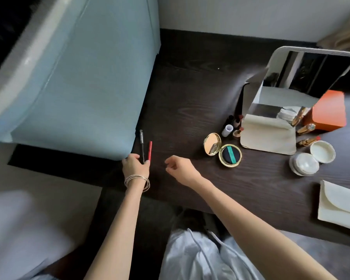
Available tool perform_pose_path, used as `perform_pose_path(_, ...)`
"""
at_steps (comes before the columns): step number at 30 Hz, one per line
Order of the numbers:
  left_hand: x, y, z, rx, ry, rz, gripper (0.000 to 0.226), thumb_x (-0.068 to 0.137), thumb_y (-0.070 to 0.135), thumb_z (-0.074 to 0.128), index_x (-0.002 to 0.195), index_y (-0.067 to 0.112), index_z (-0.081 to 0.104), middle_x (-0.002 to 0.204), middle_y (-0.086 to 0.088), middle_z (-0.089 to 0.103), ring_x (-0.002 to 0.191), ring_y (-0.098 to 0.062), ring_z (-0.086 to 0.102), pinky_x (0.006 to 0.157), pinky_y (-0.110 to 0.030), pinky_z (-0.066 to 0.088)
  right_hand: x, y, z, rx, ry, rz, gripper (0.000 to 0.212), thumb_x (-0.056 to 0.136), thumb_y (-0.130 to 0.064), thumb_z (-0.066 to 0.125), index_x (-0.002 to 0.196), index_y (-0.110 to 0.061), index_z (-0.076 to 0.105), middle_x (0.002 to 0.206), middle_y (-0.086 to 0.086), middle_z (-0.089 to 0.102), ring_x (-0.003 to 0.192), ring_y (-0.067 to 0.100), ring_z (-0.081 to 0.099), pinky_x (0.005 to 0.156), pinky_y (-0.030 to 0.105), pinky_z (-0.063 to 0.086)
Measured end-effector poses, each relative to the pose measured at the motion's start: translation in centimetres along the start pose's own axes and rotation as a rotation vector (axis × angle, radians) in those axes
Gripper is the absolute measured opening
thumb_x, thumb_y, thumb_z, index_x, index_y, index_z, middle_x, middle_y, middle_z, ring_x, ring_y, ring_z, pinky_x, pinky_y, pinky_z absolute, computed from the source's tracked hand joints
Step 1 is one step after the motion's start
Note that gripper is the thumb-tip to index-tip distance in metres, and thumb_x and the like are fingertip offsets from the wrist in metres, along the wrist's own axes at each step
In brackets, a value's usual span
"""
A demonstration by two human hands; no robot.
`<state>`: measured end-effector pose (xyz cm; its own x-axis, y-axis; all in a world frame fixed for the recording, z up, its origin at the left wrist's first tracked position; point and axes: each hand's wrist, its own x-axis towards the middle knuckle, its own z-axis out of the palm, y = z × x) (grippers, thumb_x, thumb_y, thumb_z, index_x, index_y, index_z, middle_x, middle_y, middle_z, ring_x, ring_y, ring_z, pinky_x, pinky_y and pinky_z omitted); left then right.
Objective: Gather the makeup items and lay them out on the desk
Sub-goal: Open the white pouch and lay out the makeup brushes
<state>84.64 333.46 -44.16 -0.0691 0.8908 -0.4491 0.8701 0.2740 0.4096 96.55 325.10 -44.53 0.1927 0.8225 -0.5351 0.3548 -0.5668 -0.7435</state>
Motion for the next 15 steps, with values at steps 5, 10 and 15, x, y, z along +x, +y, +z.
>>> perform_pose_path(5, 1.3, 1.1, 0.9, 0.135, -0.091, -0.029, 0.065, 0.077, 0.025, 0.074, 0.126, 0.002, 0.038, 0.134, -0.02, 0.041, 0.121, -0.037, 0.046, 0.091, -0.046, 0.045, 2.0, -0.8, 1.3, 0.034, -0.002, 0.106, 0.033, 0.093, -0.013, 0.053, 0.125, -0.008, 0.056, 0.121, 0.011, 0.062, 0.111, 0.022, 0.059, 0.09, 0.026, 0.044)
perform_pose_path(10, 2.7, 2.0, 1.3, 0.308, -0.155, -0.024, 0.053, 0.086, 0.024, 0.065, 0.126, -0.001, 0.04, 0.129, -0.019, 0.049, 0.117, -0.037, 0.052, 0.089, -0.046, 0.047, 2.8, -0.7, 1.4, 0.088, -0.018, 0.179, 0.038, 0.094, -0.014, 0.05, 0.132, -0.006, 0.051, 0.127, 0.013, 0.06, 0.117, 0.024, 0.056, 0.099, 0.03, 0.044)
perform_pose_path(15, 3.1, 2.6, 1.4, 0.554, -0.243, 0.05, 0.043, 0.088, 0.026, 0.06, 0.124, 0.004, 0.049, 0.125, -0.015, 0.054, 0.114, -0.033, 0.055, 0.088, -0.041, 0.048, 3.2, -0.4, 1.3, 0.193, -0.008, 0.224, 0.039, 0.094, -0.013, 0.049, 0.132, -0.005, 0.05, 0.115, 0.015, 0.066, 0.104, 0.025, 0.063, 0.095, 0.034, 0.049)
